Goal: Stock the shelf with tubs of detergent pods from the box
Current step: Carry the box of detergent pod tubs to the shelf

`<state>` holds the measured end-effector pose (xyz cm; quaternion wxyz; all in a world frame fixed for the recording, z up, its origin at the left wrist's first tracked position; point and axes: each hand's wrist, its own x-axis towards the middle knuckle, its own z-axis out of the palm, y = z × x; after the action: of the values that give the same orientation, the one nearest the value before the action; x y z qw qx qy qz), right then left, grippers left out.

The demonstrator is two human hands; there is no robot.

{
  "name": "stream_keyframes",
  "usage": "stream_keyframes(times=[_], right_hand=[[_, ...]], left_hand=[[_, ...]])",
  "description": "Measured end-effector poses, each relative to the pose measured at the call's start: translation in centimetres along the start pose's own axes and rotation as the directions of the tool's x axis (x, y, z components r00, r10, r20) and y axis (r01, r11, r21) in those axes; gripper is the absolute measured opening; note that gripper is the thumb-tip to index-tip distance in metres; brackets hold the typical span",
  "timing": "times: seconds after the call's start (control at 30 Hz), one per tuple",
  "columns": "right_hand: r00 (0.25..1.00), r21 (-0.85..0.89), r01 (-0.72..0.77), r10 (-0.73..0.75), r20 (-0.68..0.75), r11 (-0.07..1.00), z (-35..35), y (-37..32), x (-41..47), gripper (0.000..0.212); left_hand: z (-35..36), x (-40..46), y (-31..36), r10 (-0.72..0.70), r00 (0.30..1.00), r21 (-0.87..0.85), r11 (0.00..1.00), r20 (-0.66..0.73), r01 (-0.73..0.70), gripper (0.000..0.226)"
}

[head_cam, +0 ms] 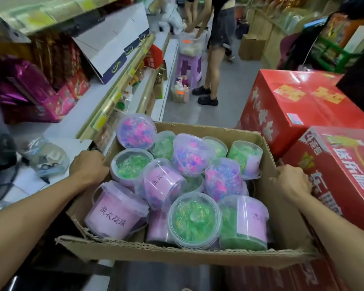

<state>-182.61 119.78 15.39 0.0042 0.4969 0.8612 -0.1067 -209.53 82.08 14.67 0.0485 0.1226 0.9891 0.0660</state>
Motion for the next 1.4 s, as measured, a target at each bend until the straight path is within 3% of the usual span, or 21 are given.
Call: stream_keyframes(times=[0.17, 0.43, 0.63, 0.77, 1.4], right_hand=[[1.000, -0.014, 0.003, -0.003, 0.006, 1.000, -0.1, -2.8, 5.5, 0.020], [1.000, 0.004, -0.011, 0.011, 0.013, 1.000, 0.1, -7.9, 14.0, 0.024], [1.000, 0.021, -0.016, 0.016, -0.018, 1.000, -0.4, -12.3, 20.1, 0.024], [1.000, 0.012, -0.007, 0.007, -0.009, 1.000, -0.4, -15.1, 24.7, 0.027], [0.983, -0.050, 0.175, -0.171, 0.069, 0.983, 0.8, -27.4, 52.8, 0.028]], left_hand=[[0.1, 5.4, 1.8, 0.004, 1.000, 0.009, 1.000, -0.009, -0.004, 0.010], [-0.2, 16.2, 4.4, 0.112, 0.993, -0.014, 0.994, 0.044, -0.112, 0.026], [-1.7, 22.7, 6.7, 0.040, 0.999, 0.017, 0.999, 0.019, -0.040, 0.016], [-2.1, 26.6, 7.1, 0.025, 1.000, -0.025, 0.999, 0.002, -0.025, 0.026], [0.3, 45.0, 15.4, -0.193, 0.981, 0.016, 0.981, 0.011, 0.193, 0.020]])
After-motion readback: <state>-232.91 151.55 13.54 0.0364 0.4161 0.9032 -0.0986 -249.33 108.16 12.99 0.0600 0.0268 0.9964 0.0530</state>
